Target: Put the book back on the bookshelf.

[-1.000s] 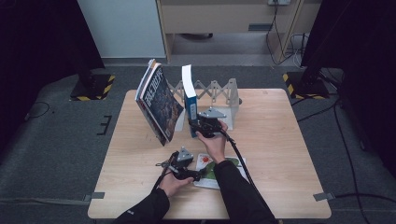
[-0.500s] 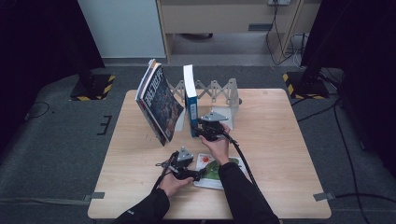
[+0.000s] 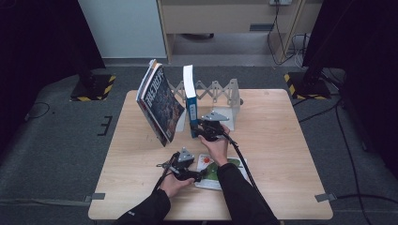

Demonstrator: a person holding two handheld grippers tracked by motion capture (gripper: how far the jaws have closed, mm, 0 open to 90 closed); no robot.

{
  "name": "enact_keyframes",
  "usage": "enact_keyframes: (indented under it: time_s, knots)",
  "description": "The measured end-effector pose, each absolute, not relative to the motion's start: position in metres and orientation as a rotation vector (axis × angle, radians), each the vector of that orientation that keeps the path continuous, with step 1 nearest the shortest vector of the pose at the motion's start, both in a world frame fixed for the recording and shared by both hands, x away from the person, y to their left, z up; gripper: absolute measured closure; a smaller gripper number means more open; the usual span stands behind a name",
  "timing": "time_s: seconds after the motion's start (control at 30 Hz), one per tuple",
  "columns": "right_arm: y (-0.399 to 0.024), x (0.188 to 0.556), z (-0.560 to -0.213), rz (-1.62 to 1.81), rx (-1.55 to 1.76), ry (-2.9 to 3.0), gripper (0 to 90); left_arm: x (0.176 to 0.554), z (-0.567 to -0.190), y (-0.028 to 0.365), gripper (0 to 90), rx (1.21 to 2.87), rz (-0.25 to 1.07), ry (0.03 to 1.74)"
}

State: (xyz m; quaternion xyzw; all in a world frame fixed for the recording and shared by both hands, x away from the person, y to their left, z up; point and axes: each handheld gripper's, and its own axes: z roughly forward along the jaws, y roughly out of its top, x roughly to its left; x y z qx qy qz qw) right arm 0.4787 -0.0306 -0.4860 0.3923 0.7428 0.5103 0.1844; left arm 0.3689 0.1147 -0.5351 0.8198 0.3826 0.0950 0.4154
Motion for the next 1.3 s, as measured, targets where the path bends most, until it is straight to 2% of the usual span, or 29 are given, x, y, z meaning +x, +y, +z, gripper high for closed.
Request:
enact_keyframes:
  time_s: [0.43, 0.63, 0.8, 1.0, 1.3]
  knots:
    - [-0.031, 0.480, -0.501, 1.356, 1.121, 2.161, 60.2, 0.369, -0.535, 0.115, 22.9, 2.061, 0.239, 0.960]
    - [-0.031, 0.481, -0.500, 1.390, 1.164, 2.174, 66.6, 0.369, -0.535, 0.115, 22.9, 2.061, 0.239, 0.960]
    - [-0.030, 0.482, -0.499, 1.393, 1.167, 2.177, 65.9, 0.369, -0.535, 0.115, 22.9, 2.061, 0.239, 0.960]
    - [-0.027, 0.482, -0.506, 1.345, 1.137, 2.205, 57.9, 0.369, -0.535, 0.115, 22.9, 2.060, 0.238, 0.960]
    - [-0.026, 0.484, -0.512, 1.328, 1.171, 2.208, 58.4, 0.369, -0.535, 0.115, 22.9, 2.060, 0.238, 0.960]
